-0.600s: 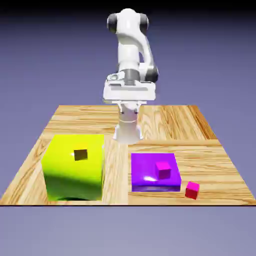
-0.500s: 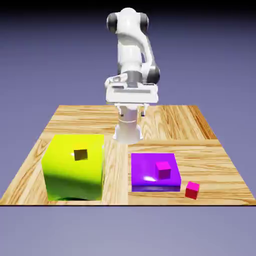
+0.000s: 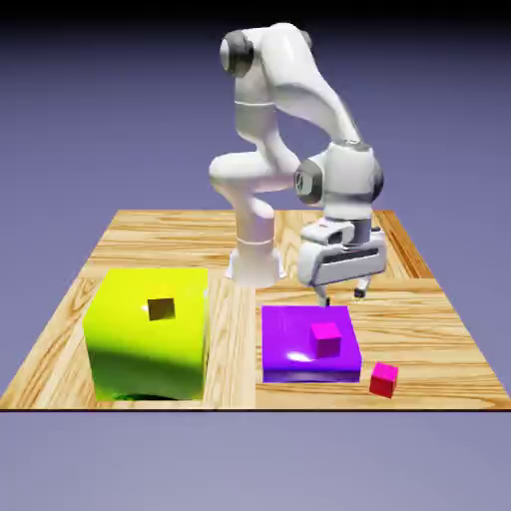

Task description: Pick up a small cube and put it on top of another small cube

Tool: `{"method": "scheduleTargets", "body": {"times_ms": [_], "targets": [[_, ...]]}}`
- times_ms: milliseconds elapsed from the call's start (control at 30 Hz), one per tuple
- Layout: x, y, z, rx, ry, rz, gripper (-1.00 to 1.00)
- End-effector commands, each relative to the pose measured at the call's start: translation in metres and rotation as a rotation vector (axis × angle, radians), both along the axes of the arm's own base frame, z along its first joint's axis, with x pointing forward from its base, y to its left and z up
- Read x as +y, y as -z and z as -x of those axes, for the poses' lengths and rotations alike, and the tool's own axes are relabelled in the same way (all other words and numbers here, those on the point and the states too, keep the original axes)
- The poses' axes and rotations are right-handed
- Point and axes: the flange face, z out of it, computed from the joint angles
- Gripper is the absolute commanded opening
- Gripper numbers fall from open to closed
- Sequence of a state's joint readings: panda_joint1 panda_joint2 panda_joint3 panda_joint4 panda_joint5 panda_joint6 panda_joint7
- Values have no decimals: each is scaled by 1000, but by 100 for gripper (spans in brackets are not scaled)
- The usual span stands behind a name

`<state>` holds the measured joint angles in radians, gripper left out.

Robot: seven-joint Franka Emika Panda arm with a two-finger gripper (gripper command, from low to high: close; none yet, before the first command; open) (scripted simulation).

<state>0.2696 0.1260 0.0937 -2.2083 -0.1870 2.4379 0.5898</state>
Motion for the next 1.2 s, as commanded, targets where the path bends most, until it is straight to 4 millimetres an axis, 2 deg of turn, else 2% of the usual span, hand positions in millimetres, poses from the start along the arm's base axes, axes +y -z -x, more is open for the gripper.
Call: {"method": "scheduleTargets", "body": {"times_ms": [0, 200, 433, 500, 600, 633, 667, 700, 800, 967, 1167], "targets": [[10, 10, -3, 31, -26, 20, 0], [73, 71, -10, 211, -192, 145, 0], [139, 151, 3, 412, -371, 298, 0], [140, 152, 3, 416, -374, 301, 0], [123, 215, 12, 416, -374, 301, 0], [122, 218, 12, 416, -374, 301, 0], [122, 218, 12, 416, -374, 301, -100], [122, 218, 12, 416, -374, 301, -100], [140, 155, 3, 416, -374, 301, -100], [82, 94, 3, 437, -234, 259, -100], [11, 33, 21, 456, -61, 226, -100]]}}
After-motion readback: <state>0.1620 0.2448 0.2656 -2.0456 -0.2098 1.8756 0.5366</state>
